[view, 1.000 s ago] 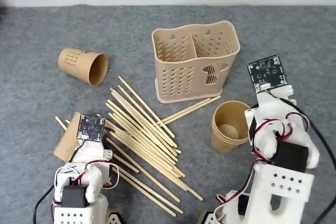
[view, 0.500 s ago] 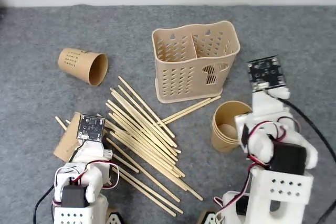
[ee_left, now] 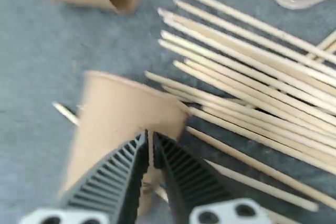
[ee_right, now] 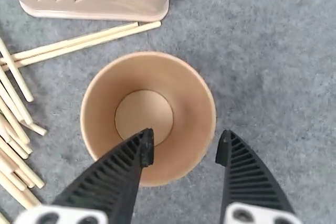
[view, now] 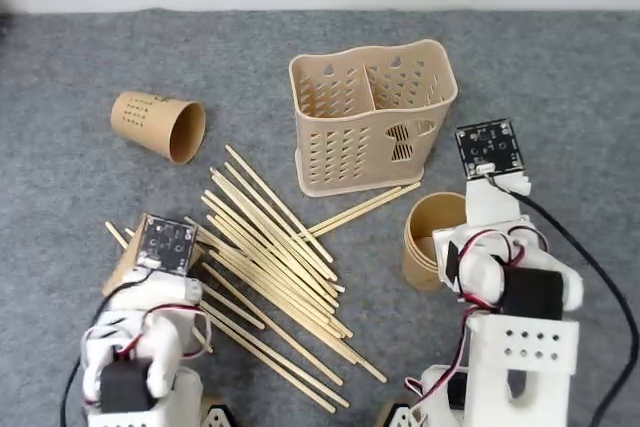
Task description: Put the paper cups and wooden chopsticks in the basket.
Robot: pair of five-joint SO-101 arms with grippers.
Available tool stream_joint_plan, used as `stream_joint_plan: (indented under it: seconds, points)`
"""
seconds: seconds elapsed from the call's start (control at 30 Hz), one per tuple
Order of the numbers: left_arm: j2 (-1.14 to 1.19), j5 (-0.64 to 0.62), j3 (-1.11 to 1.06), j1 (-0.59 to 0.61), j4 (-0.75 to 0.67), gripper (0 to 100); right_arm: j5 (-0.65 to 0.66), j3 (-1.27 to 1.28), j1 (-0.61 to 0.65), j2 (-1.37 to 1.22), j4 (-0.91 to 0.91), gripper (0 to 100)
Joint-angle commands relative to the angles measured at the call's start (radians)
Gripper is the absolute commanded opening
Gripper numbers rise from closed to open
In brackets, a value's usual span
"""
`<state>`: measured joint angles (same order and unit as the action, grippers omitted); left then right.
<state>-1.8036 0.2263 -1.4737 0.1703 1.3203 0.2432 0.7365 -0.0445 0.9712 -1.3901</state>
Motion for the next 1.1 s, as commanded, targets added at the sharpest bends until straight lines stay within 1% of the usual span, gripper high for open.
stream_joint_plan:
  seconds: [0.0, 0.13, 0.23, 0.3, 0.43, 0.57, 0.63, 0.77, 0.93, 1.07]
  points:
    - [-0.015, 0.184, 0.125, 0.101, -0.021, 1, -0.011, 0.009, 0.005, -0.005, 0.038, 21.2]
    - [-0.015, 0.295, 0.166, 0.204, -0.092, 2, -0.011, 0.014, 0.004, -0.005, 0.033, 21.2]
    - [-0.015, 0.353, 0.182, 0.25, -0.094, 2, -0.011, 0.015, 0.005, -0.005, 0.031, 21.2]
    - [-0.014, 0.417, 0.182, 0.269, -0.092, 5, -0.011, 0.029, 0.007, -0.005, 0.039, 21.2]
    - [-0.014, 0.535, 0.182, 0.308, -0.06, 17, -0.012, 0.044, 0.012, -0.005, 0.039, 21.2]
    - [0.0, 0.598, 0.186, 0.313, -0.037, 19, -0.012, 0.046, 0.012, -0.005, 0.039, 21.2]
    - [0.046, 0.623, 0.217, 0.315, -0.032, 19, -0.012, 0.046, 0.012, -0.005, 0.036, 21.2]
    - [0.256, 0.631, 0.383, 0.315, 0.02, 19, -0.012, 0.046, 0.012, -0.005, 0.031, 21.2]
    - [0.674, 0.631, 0.707, 0.302, 0.173, 19, -0.012, 0.054, 0.012, -0.005, 0.031, 21.2]
    - [0.996, 0.646, 0.889, 0.262, 0.272, 19, -0.012, 0.071, 0.012, -0.005, 0.038, 21.2]
